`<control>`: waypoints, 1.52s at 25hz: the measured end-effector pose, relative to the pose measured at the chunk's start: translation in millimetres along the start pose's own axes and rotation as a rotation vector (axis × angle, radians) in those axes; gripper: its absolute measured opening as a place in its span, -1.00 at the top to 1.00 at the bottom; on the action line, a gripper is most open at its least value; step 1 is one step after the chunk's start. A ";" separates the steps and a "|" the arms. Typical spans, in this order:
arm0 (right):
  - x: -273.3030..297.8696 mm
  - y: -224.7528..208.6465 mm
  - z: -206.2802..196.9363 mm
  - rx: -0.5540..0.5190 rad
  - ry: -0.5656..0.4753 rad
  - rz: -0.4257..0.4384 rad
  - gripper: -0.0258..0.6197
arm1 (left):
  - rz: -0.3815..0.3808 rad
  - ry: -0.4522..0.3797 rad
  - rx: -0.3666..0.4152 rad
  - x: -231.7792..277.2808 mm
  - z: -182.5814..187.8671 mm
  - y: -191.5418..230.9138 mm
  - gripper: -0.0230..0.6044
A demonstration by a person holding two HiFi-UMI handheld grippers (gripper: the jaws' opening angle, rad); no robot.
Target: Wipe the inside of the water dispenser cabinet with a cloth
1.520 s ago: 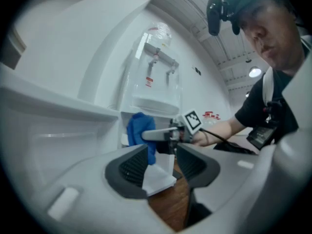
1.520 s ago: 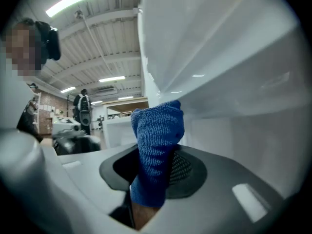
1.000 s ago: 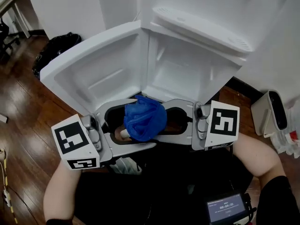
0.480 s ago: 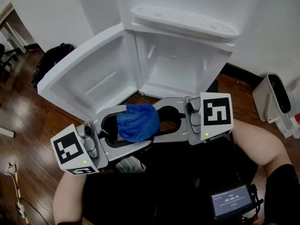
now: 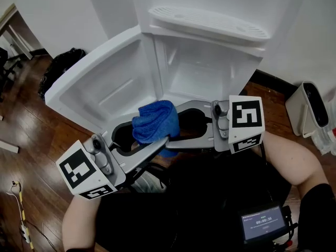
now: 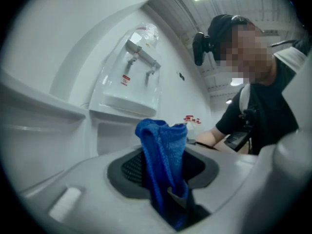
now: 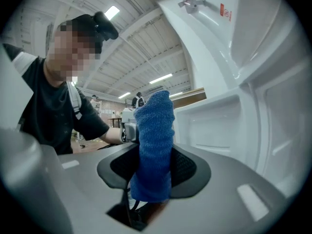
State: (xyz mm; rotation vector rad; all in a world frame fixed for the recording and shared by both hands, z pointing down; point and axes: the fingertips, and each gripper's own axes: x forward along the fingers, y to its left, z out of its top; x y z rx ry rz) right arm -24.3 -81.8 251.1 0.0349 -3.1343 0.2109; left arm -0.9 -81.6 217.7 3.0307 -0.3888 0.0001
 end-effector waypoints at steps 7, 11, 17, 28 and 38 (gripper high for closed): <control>-29.9 -66.2 -12.1 0.099 0.004 -0.298 0.66 | 0.373 -0.018 -0.145 -36.7 -8.8 82.9 0.42; -41.5 -88.9 -21.3 0.072 0.053 -0.443 0.73 | 0.435 0.011 -0.170 -46.4 -17.8 98.1 0.41; -45.4 -95.2 -22.4 0.032 0.061 -0.503 0.76 | 0.414 0.034 -0.140 -41.8 -18.9 92.6 0.41; -44.2 -94.9 -23.7 0.023 0.071 -0.498 0.76 | 0.384 0.049 -0.124 -38.4 -19.2 87.4 0.41; -42.7 -93.8 -27.3 0.021 0.084 -0.488 0.76 | 0.377 0.055 -0.119 -36.5 -20.1 85.8 0.41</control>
